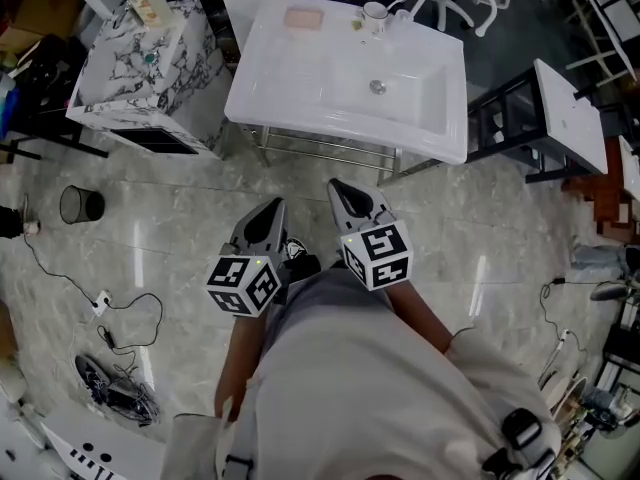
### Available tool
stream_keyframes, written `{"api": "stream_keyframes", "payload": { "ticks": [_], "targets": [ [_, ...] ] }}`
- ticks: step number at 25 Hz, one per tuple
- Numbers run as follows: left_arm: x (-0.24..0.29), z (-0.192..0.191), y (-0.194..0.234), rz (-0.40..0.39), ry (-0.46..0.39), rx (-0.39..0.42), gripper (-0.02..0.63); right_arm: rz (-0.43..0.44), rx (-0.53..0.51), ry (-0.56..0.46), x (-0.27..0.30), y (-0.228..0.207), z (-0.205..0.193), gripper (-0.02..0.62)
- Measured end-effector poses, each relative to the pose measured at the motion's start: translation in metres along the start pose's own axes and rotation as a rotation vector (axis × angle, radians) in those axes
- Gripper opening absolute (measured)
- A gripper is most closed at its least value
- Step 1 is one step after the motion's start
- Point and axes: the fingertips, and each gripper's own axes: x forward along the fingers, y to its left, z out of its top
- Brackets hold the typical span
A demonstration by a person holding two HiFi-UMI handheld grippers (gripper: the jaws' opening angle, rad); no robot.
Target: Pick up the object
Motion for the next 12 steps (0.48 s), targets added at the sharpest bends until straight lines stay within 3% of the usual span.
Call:
{"api": "stream_keyframes", "payload": {
  "ticks": [12],
  "targets": [
    [-0.001, 0.006, 0.018, -0.020, 0.022, 0.014, 0.000, -0.056, 0.020, 0.050, 0.015, 0.006, -0.001, 0.011]
  ]
}}
